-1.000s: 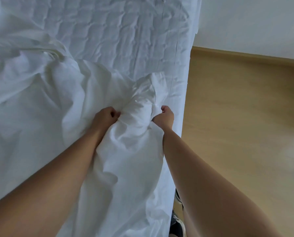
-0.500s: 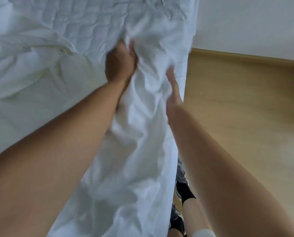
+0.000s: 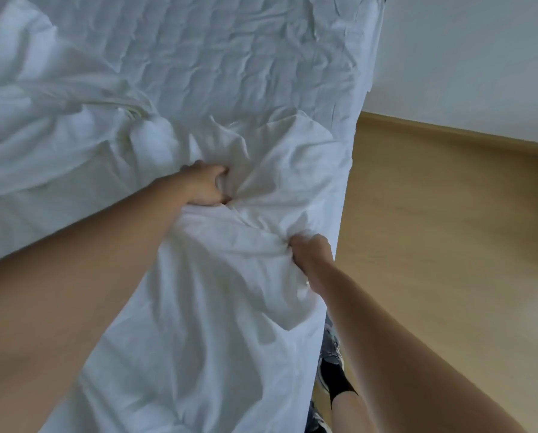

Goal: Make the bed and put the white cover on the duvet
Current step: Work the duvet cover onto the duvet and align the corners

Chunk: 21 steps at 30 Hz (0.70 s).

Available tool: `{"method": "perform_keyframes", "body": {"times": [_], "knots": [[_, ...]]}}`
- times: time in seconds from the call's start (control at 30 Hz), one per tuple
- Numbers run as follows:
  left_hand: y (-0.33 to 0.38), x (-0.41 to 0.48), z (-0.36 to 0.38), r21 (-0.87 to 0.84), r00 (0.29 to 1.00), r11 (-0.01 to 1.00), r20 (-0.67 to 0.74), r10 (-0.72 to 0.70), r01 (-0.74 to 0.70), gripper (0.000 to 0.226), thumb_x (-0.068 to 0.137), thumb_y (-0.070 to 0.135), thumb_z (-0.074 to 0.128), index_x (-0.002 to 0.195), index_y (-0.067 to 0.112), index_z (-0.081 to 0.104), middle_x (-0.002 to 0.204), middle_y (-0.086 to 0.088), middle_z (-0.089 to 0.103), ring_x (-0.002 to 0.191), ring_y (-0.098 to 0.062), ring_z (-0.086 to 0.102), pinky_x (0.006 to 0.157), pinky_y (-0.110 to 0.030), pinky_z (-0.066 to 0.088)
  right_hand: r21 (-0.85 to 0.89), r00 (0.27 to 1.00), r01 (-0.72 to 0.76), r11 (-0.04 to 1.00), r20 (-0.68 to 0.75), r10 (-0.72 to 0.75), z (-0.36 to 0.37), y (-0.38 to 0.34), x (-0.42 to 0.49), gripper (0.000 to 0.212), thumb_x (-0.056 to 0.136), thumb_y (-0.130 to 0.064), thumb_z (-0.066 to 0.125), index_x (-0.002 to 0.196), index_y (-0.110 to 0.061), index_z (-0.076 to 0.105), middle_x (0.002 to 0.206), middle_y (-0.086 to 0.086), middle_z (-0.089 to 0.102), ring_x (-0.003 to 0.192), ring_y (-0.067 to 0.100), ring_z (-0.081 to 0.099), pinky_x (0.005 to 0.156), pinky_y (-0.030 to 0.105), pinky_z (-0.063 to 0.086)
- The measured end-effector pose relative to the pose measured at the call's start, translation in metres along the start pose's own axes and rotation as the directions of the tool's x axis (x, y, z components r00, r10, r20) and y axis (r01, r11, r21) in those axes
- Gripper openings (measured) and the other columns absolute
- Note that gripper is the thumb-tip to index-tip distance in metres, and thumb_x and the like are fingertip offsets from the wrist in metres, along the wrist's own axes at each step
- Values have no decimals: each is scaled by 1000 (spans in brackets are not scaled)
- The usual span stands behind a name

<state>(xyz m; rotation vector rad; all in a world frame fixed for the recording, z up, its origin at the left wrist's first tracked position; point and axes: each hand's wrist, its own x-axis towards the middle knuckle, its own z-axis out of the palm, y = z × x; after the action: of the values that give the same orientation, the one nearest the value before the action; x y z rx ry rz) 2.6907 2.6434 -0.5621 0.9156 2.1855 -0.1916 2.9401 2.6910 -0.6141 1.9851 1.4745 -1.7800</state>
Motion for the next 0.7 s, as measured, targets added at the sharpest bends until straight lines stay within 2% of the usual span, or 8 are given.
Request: {"method": "perform_keyframes", "body": {"times": [0.07, 0.13, 0.17, 0.23, 0.3, 0.4, 0.53, 0.7], "knots": [[5, -4, 14, -144, 985, 984, 119, 125, -107, 89, 63, 69, 58, 144, 34, 50, 151, -1, 50, 137, -30, 47, 115, -43, 37, -81, 957, 96, 992, -266, -114, 0, -11, 1, 32, 79, -18, 60, 110, -10, 56, 109, 7, 59, 100, 31, 58, 73, 30, 38], [11, -7, 31, -211, 970, 957, 94, 223, -200, 84, 69, 71, 47, 140, 26, 56, 148, -4, 54, 135, -29, 50, 114, -43, 38, -344, 692, 403, 848, -491, -529, -1, -37, -5, 47, 70, -19, 64, 116, -15, 53, 126, 7, 52, 117, 32, 48, 87, 35, 32], [11, -7, 39, -198, 968, 956, 89, 236, -215, 78, 74, 71, 43, 134, 24, 60, 144, -6, 58, 130, -29, 54, 110, -43, 41, -502, 532, 553, 665, -401, -746, 3, -55, -8, 54, 70, -26, 66, 122, -18, 54, 135, 5, 49, 125, 29, 44, 95, 38, 31], [3, -5, 42, -119, 974, 979, 138, 178, -162, 49, 89, 56, 41, 120, 26, 64, 132, -4, 65, 118, -28, 60, 104, -45, 44, -639, 406, 727, 250, 106, -908, 21, -90, -9, 62, 76, -48, 66, 132, -25, 55, 146, -1, 47, 138, 24, 37, 110, 44, 25], [-19, -11, 33, 31, 982, 995, 168, 88, -95, 39, 91, 58, 44, 112, 31, 62, 121, 2, 66, 110, -25, 58, 98, -45, 39, -650, 515, 756, 75, 520, -682, 39, -115, -3, 71, 80, -71, 56, 137, -30, 53, 147, -3, 50, 141, 22, 36, 114, 48, 22], [-62, -29, 17, 188, 980, 982, 193, -57, 20, 78, 72, 87, 44, 132, 38, 55, 133, 0, 55, 122, -30, 52, 99, -46, 39, -767, 702, 630, -121, 629, -334, 52, -128, 11, 104, 67, -95, 44, 148, -31, 38, 148, 1, 49, 140, 27, 39, 112, 50, 27], [-95, -51, 37, 146, 933, 986, 337, -126, 80, 86, 75, 66, 62, 151, 39, 35, 150, -5, 41, 136, -32, 42, 113, -50, 36, -758, 713, 591, -277, 651, -260, 55, -114, 10, 102, 70, -89, 54, 149, -28, 34, 135, 4, 60, 131, 29, 52, 110, 49, 31], [-69, -54, 76, 313, 998, 949, 22, -53, 44, 49, 88, 48, 62, 135, 35, 55, 140, -8, 42, 132, -32, 37, 108, -48, 29, -703, 670, 641, -309, 708, -221, 66, -103, 9, 60, 86, -74, 53, 122, -27, 62, 122, 0, 65, 116, 29, 61, 97, 46, 47]]}}
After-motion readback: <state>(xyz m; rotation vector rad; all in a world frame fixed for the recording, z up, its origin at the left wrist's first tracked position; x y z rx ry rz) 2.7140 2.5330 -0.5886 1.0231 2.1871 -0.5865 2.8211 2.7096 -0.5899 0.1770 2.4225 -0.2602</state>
